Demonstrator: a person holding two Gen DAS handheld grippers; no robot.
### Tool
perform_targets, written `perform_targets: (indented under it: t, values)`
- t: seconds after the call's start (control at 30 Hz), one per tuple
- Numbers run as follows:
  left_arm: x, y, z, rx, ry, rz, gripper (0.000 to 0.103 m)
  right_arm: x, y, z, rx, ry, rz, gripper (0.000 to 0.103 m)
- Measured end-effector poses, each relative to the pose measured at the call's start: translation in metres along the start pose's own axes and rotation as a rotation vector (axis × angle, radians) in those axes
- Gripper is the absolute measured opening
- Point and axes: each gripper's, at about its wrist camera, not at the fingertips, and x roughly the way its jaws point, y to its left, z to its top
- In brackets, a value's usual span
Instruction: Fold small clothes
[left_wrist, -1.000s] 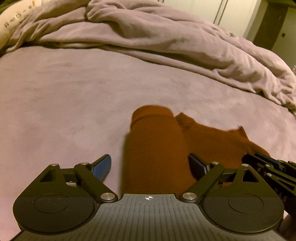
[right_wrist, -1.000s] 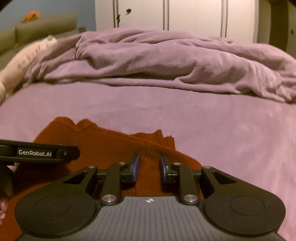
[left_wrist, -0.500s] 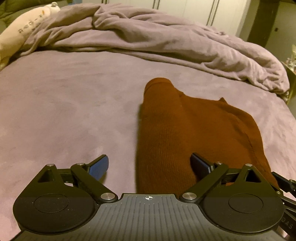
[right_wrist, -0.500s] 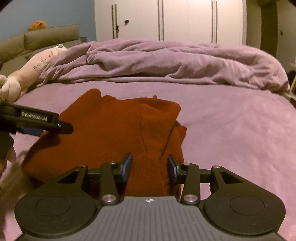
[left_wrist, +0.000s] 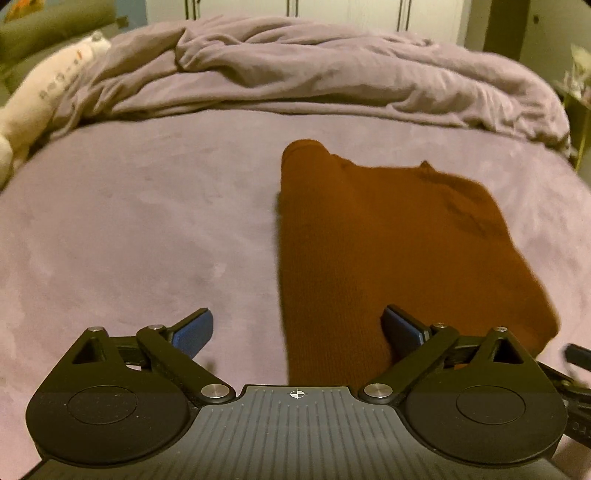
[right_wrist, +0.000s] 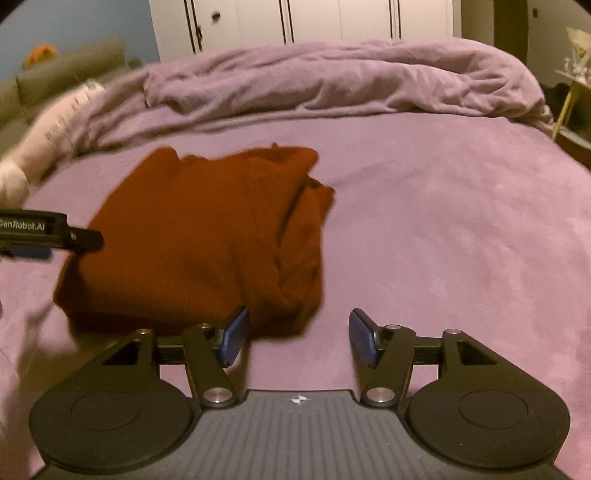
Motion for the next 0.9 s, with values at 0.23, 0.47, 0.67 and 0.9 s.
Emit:
perform_targets:
  t: [0.23,0.47,0.67,0.9]
  values:
    - [-0.023,-0.019,-0.024,0.071,0.073,0.032,0.101,-0.053,-0.003,-0.036,0.025,0.089,0.018,0.079]
    - [-0.071,-0.028,-0.06,0.065,0.063,0.098,0.102,-0.095,0.013,-0.067,-0.012,0.172,0.066,0.099]
    - [-0.112,-0.014,-0.076,-0.006,0.069,0.084,0.103,-0.113,0.025,-0.065,0.043,0.255,0.04,0.099]
    - [-0.147,-0.016,-0.077,0.0,0.023,0.101,0.103,-0.141,0.039,-0.049,0.017,0.193,0.061,0.099]
